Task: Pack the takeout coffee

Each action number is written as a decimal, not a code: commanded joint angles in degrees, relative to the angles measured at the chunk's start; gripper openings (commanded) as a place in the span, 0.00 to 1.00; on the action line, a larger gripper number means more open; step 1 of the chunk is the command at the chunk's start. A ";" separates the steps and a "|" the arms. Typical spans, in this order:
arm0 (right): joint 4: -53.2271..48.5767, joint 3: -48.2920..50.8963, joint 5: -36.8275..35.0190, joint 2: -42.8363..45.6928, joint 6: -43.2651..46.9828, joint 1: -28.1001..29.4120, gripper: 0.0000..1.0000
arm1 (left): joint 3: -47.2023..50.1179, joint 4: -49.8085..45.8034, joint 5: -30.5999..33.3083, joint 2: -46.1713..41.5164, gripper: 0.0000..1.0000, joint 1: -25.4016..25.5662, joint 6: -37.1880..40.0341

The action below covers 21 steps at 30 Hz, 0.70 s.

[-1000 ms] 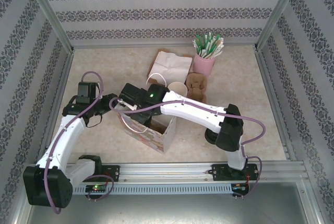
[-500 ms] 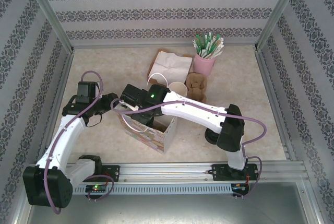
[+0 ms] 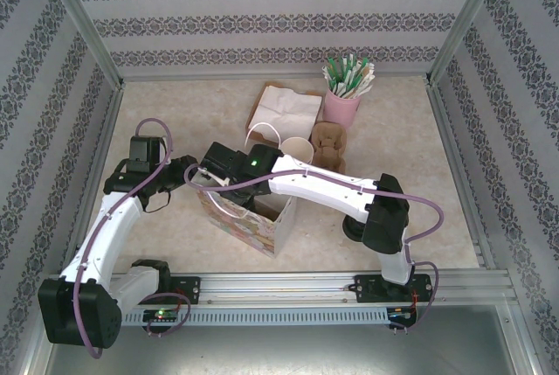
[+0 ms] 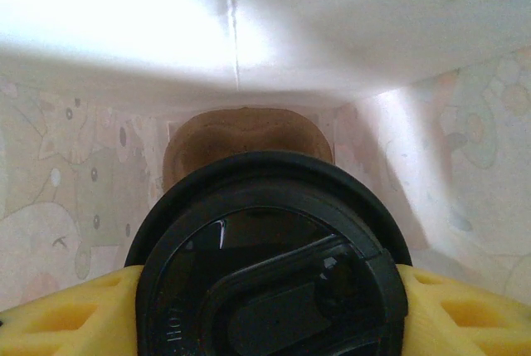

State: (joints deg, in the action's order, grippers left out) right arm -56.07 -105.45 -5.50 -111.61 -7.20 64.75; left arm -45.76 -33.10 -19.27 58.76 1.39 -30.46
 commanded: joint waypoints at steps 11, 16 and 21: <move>1.47 3.01 -0.19 5.37 -4.05 0.74 0.46 | -2.84 -2.05 -0.49 -1.30 0.57 -0.56 0.23; 6.83 6.26 -0.26 7.37 -5.34 0.71 0.46 | -2.85 -1.91 -0.68 -1.49 0.57 -0.60 0.04; 9.18 6.29 -0.86 7.42 -5.72 0.65 0.46 | -2.91 -2.03 -0.86 -1.61 0.57 -0.58 -0.03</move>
State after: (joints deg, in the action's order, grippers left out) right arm -49.95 -99.88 -5.52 -105.71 -11.68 64.77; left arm -47.18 -33.87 -19.46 58.06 1.39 -30.48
